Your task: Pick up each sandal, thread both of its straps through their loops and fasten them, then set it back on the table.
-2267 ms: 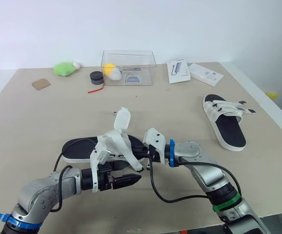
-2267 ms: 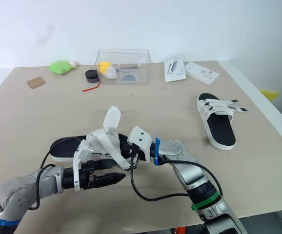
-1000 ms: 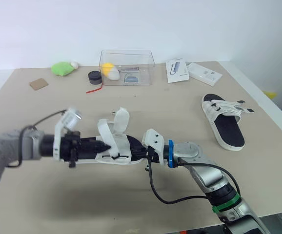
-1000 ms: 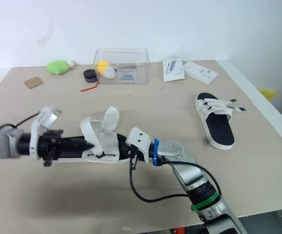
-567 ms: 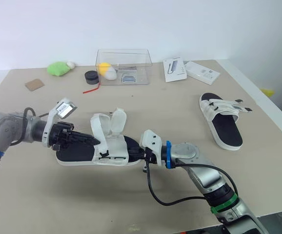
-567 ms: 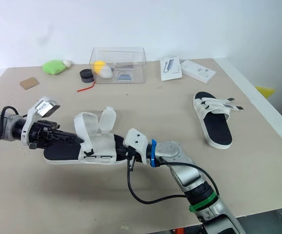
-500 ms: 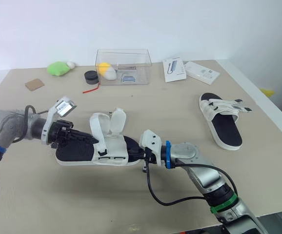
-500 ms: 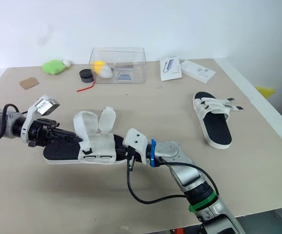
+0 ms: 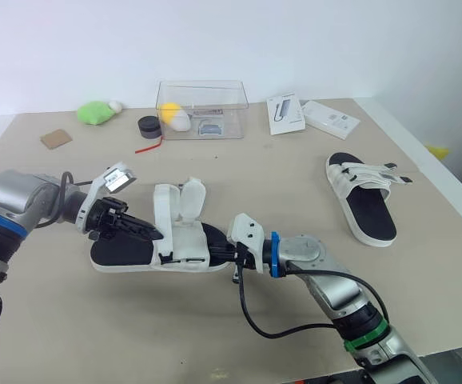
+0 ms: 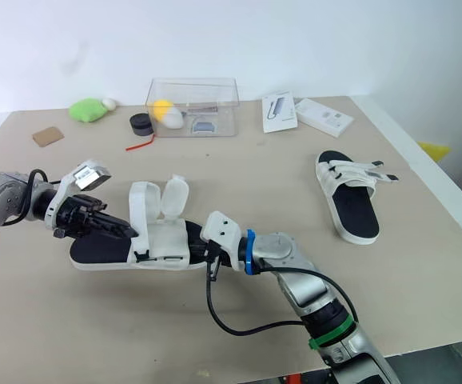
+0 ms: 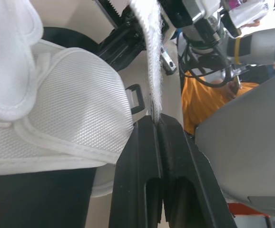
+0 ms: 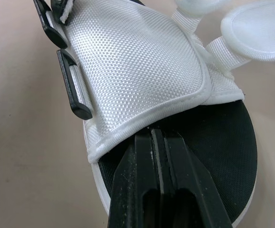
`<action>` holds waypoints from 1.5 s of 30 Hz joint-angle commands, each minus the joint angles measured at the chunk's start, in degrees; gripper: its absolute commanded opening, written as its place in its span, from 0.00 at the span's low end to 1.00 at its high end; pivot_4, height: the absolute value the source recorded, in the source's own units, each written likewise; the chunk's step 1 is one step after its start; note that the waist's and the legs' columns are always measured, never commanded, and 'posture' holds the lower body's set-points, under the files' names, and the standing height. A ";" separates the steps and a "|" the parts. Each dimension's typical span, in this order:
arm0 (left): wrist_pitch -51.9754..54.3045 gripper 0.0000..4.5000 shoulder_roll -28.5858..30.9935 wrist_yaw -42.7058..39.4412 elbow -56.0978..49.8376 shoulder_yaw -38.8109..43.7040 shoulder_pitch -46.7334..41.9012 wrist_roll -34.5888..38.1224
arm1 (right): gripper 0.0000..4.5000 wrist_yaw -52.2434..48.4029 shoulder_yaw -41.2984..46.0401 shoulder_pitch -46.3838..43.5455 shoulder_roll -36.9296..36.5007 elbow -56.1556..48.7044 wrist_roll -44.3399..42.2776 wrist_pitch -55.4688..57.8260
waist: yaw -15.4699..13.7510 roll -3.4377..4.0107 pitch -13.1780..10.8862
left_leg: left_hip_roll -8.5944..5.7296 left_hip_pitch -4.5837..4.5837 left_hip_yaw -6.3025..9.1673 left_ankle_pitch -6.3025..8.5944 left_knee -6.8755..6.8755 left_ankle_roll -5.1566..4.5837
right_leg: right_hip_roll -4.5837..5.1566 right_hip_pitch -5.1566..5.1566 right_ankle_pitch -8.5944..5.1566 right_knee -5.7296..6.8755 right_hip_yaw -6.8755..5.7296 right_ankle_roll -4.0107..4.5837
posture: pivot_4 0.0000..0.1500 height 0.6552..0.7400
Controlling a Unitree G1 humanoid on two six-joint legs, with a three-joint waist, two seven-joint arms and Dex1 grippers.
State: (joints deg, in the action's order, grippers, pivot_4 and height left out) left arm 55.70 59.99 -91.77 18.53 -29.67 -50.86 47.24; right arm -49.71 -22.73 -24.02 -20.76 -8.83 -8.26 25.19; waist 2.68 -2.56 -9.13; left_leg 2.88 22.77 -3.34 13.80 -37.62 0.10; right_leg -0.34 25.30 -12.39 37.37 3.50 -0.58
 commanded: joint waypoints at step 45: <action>-7.85 0.13 -1.10 -0.73 -7.72 5.90 9.54 -7.50 | 0.00 -0.09 -1.50 0.59 0.60 0.93 1.04 1.20 | -0.06 0.00 0.00 | 0.02 -0.04 0.31 0.00 -0.39 0.00 | -0.08 0.00 -0.20 0.66 -0.19 0.25 | 1.00 1.00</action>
State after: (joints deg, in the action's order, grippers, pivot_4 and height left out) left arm 47.72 57.26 -92.52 12.56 -25.94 -41.70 40.36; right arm -49.39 -22.92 -24.10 -19.94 -8.68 -7.60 25.69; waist 2.63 -2.56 -9.13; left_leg 2.91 22.72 -3.02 13.80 -38.00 0.10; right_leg -0.44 25.30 -12.60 38.04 3.30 -0.31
